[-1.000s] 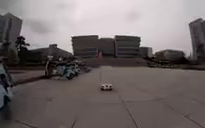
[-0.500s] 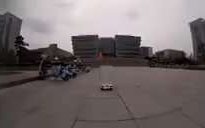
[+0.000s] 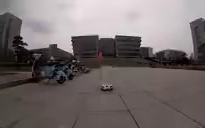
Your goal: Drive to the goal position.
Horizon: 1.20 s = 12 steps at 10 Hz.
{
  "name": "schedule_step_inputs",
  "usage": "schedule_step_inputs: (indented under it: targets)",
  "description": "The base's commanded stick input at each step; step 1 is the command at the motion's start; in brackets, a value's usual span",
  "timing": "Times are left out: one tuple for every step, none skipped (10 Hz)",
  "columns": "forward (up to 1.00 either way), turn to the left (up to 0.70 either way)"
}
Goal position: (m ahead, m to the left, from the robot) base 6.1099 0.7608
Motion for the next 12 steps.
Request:
schedule_step_inputs:
  targets:
    - [1.00, 0.00]
    - [1.00, 0.00]
    - [1.00, 0.00]
    - [1.00, 0.00]
    - [1.00, 0.00]
    - [1.00, 0.00]
    - [1.00, 0.26]
    - [1.00, 0.08]
    - [1.00, 0.00]
    - [1.00, 0.00]
    - [1.00, 0.00]
    - [1.00, 0.00]
